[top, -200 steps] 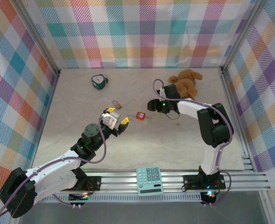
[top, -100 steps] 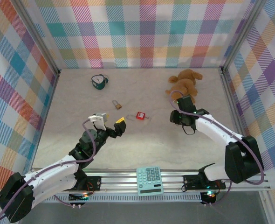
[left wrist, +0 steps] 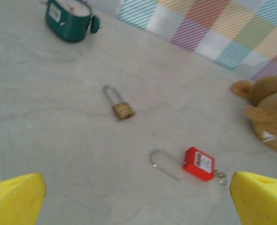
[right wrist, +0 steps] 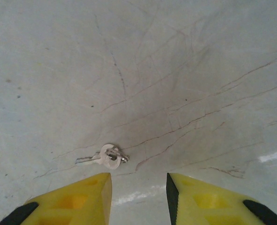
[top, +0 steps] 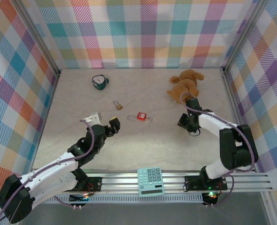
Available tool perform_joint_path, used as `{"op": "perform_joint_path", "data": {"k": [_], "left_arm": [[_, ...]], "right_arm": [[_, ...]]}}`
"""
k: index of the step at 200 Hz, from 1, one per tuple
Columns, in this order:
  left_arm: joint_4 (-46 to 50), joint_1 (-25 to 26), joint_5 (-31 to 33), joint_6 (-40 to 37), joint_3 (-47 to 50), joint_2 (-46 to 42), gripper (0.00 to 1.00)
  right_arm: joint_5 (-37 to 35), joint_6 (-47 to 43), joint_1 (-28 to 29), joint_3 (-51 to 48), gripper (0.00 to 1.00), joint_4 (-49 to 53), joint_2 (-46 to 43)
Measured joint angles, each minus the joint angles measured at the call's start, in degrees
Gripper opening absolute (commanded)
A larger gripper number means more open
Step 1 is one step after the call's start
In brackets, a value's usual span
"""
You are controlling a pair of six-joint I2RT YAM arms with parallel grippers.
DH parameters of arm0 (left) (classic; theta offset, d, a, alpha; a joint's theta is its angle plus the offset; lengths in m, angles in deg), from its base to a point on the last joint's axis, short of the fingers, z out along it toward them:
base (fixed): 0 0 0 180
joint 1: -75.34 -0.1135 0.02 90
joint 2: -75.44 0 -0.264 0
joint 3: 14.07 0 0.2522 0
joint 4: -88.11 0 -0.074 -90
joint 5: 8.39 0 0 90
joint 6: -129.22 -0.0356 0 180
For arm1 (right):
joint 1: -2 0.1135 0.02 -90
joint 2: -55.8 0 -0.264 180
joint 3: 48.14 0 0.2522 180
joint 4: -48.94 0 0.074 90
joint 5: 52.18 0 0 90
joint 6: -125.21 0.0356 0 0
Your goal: Unlock with the key
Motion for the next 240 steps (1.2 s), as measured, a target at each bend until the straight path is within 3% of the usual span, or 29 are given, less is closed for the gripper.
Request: {"op": "perform_joint_path", "data": {"k": [30,99,145,240], "left_arm": [[5.5,0.0,0.5,2.8,0.2,0.3,1.0],[5.6,0.0,-0.3,4.3,1.4,-0.1,1.0],[5.6,0.0,-0.4,5.1,1.5,-0.2,1.0],[4.9,0.0,-0.4,5.0,2.0,1.2,0.99]], "right_arm": [[1.4,2.3,-0.3,0.0,0.4,-1.6,0.3],[2.4,5.3,-0.3,0.0,0.39,-4.0,1.1],[2.4,6.5,-0.3,0.0,0.24,-4.0,1.7],[3.1,4.6,-0.3,-2.5,0.13,-5.0,1.2]]}}
